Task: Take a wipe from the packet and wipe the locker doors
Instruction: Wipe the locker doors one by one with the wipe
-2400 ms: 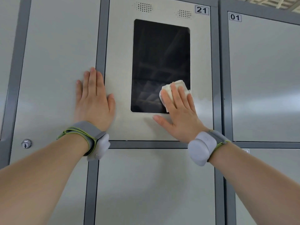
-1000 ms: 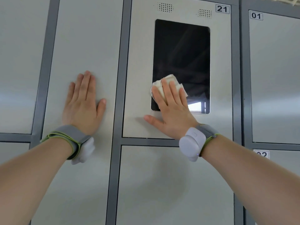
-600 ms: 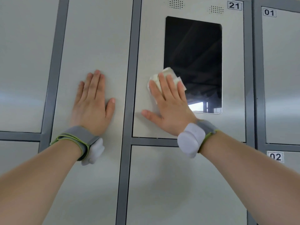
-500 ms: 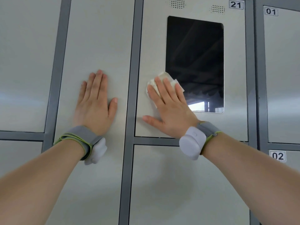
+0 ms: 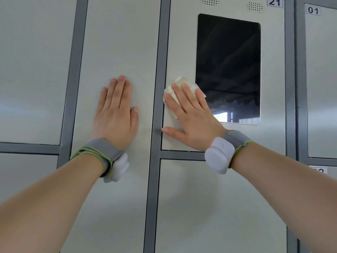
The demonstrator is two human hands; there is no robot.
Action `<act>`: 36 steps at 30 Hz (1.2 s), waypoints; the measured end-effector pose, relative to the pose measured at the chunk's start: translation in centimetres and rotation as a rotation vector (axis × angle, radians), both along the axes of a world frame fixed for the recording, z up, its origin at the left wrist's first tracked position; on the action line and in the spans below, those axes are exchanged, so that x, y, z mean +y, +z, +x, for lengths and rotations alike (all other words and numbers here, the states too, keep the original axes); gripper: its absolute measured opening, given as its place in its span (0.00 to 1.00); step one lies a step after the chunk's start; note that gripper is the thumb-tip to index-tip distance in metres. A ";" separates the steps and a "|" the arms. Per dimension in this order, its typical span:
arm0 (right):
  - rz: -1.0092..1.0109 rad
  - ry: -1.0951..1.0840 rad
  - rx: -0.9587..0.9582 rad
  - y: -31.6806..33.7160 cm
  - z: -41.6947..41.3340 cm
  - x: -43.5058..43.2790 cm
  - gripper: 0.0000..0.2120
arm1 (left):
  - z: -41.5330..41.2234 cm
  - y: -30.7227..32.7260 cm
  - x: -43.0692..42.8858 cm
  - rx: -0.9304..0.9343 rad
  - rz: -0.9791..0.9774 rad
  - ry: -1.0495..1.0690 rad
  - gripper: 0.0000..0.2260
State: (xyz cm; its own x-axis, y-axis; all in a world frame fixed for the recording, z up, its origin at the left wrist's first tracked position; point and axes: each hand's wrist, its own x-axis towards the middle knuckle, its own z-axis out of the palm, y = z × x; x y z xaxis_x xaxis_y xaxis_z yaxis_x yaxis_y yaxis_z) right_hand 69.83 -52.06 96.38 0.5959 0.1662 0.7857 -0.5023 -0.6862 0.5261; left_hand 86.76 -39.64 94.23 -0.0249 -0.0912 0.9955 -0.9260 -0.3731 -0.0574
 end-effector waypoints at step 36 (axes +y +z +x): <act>0.159 -0.072 -0.037 1.0 0.5 1.5 0.40 | 2.0 -0.6 1.0 -0.145 0.052 -0.045 0.26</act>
